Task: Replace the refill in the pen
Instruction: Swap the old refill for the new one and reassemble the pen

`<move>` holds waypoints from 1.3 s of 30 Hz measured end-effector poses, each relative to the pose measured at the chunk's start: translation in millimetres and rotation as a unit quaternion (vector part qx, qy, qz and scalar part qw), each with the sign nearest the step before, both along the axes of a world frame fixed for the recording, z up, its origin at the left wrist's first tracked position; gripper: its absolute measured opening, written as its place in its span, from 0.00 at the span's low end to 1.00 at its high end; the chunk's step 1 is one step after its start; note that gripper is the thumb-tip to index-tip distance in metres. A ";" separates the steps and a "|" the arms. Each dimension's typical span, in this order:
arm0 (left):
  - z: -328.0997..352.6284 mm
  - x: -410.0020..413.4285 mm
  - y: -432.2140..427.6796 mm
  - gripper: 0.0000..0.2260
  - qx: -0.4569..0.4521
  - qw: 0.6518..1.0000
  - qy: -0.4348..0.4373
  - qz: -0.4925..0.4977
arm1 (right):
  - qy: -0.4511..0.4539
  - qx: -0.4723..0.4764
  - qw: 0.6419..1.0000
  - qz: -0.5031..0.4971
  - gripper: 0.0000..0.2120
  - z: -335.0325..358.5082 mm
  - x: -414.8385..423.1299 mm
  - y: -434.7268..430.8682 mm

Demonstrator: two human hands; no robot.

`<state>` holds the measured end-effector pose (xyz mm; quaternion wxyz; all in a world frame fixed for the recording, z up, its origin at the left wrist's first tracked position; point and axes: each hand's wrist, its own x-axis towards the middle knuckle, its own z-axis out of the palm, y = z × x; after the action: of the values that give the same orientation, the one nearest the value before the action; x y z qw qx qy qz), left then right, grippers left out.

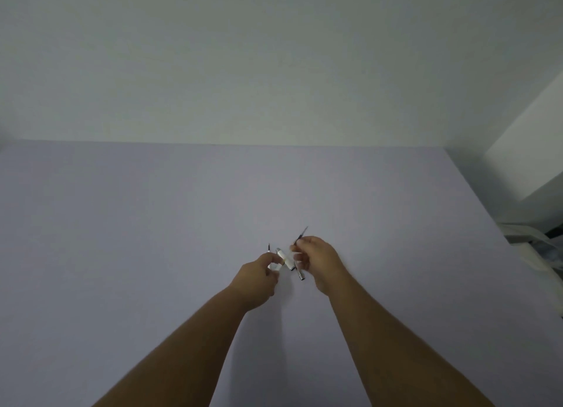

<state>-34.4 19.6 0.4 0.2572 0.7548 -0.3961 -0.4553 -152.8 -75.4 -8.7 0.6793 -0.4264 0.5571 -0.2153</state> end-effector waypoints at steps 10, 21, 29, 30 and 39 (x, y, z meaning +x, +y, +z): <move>-9.0 12.9 8.9 0.09 0.019 0.997 -0.067 0.016 | 0.404 -0.187 0.882 0.157 0.13 -32.1 -24.0 0.9; -7.4 22.6 10.3 0.11 -0.010 0.992 -0.107 0.073 | 0.404 -0.246 0.869 0.145 0.14 -24.6 -6.5 5.4; -8.8 32.4 20.0 0.10 -0.016 0.985 -0.131 0.111 | 0.422 -0.295 0.800 0.308 0.13 -12.5 49.2 33.4; -9.5 34.3 22.0 0.11 -0.017 0.984 -0.134 0.115 | 0.434 -0.301 0.789 0.315 0.14 -15.3 53.1 37.7; -12.5 39.8 33.2 0.11 -0.004 0.986 -0.126 0.105 | 0.376 -0.215 0.876 0.212 0.12 -14.6 56.1 47.8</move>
<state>5.3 52.8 -12.2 0.2544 0.8424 -0.3462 -0.3251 -96.7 -27.6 -23.3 0.3394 -0.7186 0.6070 -0.0036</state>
